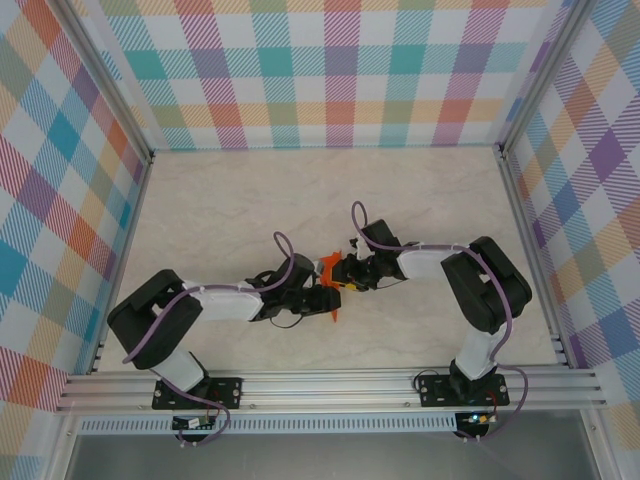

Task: Fold a paper plane with a square sheet of paper (fold left side to right side)
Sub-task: Fold the wing for the fifth time at the center of the table.

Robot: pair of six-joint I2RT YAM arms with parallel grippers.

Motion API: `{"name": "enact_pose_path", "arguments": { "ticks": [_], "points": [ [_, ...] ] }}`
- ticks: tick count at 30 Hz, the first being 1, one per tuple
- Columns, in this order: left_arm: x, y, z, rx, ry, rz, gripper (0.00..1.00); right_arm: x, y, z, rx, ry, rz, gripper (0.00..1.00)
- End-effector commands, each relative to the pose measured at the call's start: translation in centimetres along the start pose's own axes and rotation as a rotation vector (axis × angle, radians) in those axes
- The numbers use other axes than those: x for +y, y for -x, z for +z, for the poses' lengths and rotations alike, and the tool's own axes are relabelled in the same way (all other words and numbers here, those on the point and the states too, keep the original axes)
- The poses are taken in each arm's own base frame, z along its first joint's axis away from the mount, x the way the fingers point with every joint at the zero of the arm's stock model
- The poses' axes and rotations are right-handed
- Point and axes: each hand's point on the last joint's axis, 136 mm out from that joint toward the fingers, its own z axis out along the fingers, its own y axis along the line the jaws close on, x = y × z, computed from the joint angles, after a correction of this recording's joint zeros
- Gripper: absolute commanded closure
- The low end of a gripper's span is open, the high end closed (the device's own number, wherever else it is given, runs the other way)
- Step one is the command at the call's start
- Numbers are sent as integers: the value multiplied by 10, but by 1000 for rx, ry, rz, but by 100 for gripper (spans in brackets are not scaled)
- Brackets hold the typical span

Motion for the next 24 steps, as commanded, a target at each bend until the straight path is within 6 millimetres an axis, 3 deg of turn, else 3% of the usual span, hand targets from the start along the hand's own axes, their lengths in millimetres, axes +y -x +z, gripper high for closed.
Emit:
{"name": "enact_pose_path", "arguments": {
  "ticks": [1,7,10,14,24],
  "points": [
    [-4,6,-22,-29,-23,0,50,-12,-5,8,26,-44,0,62],
    [5,29,-63,-107,-18,-52,40,-10,-5,7,25,-39,-4,62],
    [13,45,-72,-96,-43,-125,47,-9,-5,7,24,-38,-5,62],
    [11,62,-64,-71,-88,-158,57,-10,-5,7,25,-40,-6,62],
    [13,84,-27,-46,-135,-187,64,-10,-6,8,33,-42,-7,62]
  ]
}}
